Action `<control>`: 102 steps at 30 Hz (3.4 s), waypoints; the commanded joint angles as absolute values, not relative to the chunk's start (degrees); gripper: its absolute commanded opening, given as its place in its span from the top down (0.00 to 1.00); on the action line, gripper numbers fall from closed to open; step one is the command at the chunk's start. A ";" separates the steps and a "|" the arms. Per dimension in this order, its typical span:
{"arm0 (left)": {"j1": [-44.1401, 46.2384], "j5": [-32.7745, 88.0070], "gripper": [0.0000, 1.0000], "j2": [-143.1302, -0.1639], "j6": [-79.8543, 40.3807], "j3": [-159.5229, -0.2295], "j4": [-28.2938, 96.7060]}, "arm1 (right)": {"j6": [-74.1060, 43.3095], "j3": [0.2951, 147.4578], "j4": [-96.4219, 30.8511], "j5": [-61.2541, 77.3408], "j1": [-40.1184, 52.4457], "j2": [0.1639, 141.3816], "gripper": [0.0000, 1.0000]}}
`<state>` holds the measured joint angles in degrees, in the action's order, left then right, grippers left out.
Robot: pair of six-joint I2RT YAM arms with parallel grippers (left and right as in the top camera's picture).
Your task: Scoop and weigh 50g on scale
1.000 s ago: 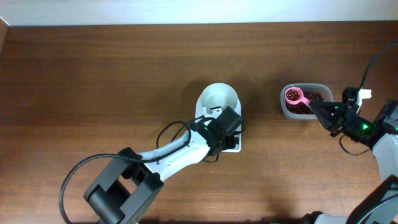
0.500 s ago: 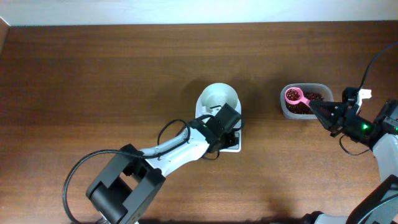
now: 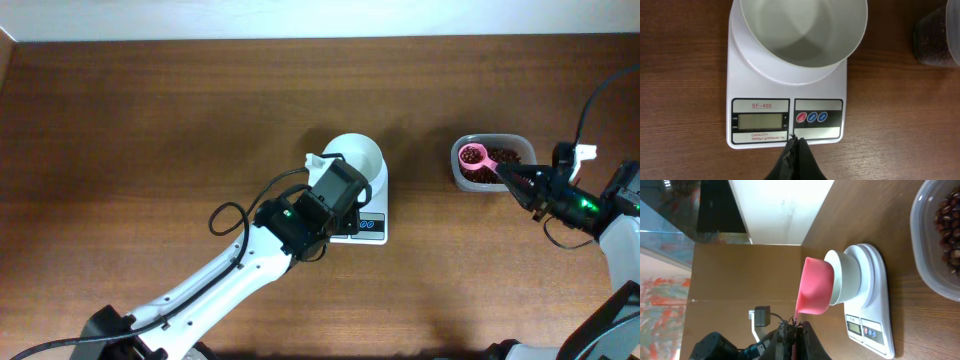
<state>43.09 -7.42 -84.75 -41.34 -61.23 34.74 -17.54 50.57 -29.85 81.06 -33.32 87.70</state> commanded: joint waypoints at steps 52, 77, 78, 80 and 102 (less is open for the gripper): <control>47.86 -7.77 1.00 -97.21 -41.87 -63.16 31.88 | -16.27 50.89 -30.02 72.34 -29.85 87.90 0.96; 21.98 12.47 0.01 -60.14 25.47 -68.34 60.84 | -16.27 50.89 -31.18 71.33 -28.38 87.90 0.96; 19.97 12.75 0.01 -60.14 26.30 -68.82 62.17 | -16.27 50.89 -31.18 71.33 -28.38 87.90 0.96; 17.32 12.73 0.01 -60.14 26.28 -68.84 63.72 | -16.27 50.89 -31.35 71.33 -28.40 87.90 0.96; 7.70 25.06 0.01 -67.55 45.95 -78.04 73.17 | -11.99 50.92 -32.05 78.89 -19.97 87.90 0.96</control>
<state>8.05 23.83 -67.35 45.04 -76.73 73.41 -13.23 50.57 -32.75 77.67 -22.85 87.70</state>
